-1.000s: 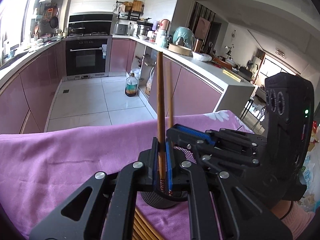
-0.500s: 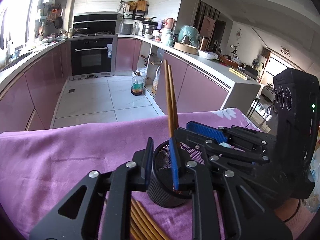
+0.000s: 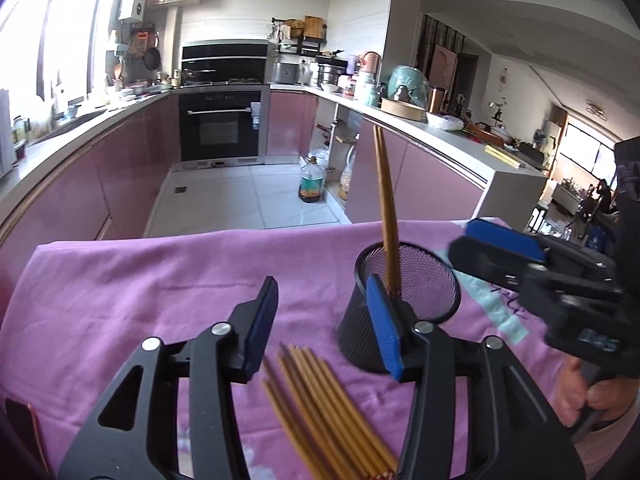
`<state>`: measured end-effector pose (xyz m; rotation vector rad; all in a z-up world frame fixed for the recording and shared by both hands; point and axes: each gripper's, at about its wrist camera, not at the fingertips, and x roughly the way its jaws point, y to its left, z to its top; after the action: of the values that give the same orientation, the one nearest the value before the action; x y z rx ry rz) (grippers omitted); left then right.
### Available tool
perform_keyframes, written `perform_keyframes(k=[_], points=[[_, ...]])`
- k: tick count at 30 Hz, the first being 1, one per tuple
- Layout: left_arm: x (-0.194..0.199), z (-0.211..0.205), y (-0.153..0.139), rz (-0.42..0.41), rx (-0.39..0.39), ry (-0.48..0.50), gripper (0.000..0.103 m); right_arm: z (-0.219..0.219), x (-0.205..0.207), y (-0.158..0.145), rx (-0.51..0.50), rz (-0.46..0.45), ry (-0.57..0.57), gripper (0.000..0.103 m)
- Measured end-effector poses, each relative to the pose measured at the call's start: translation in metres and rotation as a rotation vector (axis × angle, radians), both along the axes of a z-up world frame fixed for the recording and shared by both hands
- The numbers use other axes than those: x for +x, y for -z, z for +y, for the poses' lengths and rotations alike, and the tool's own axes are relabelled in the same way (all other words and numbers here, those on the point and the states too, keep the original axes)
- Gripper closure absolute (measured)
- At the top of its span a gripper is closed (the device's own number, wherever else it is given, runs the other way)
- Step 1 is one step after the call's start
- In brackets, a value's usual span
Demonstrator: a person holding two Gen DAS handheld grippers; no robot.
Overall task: Organize utensils
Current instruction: 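Lower the chopstick into the mesh cup and open the right gripper, then move the right gripper back to the chopstick row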
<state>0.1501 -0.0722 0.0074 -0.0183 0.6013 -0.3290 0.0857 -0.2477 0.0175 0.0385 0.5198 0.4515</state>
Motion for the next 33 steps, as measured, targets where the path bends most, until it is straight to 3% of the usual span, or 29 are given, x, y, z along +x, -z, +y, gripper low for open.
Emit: perform_keyframes(k=[7, 13, 23, 33], points=[[-0.032, 0.010, 0.012, -0.018, 0.062, -0.052, 0.043, 0.015, -0.027, 0.019, -0.005, 0.050, -0.086, 0.059], [-0.052, 0.022, 0.034, 0.016, 0.111, -0.081, 0.042, 0.033, -0.032, 0.052, -0.033, 0.161, -0.118, 0.059], [-0.065, 0.038, 0.075, 0.153, 0.111, -0.065, 0.045, 0.041, -0.034, 0.091, -0.085, 0.290, -0.088, 0.061], [-0.065, 0.035, 0.096, 0.235, 0.096, -0.026, 0.048, 0.047, -0.033, 0.107, -0.126, 0.342, -0.073, 0.066]])
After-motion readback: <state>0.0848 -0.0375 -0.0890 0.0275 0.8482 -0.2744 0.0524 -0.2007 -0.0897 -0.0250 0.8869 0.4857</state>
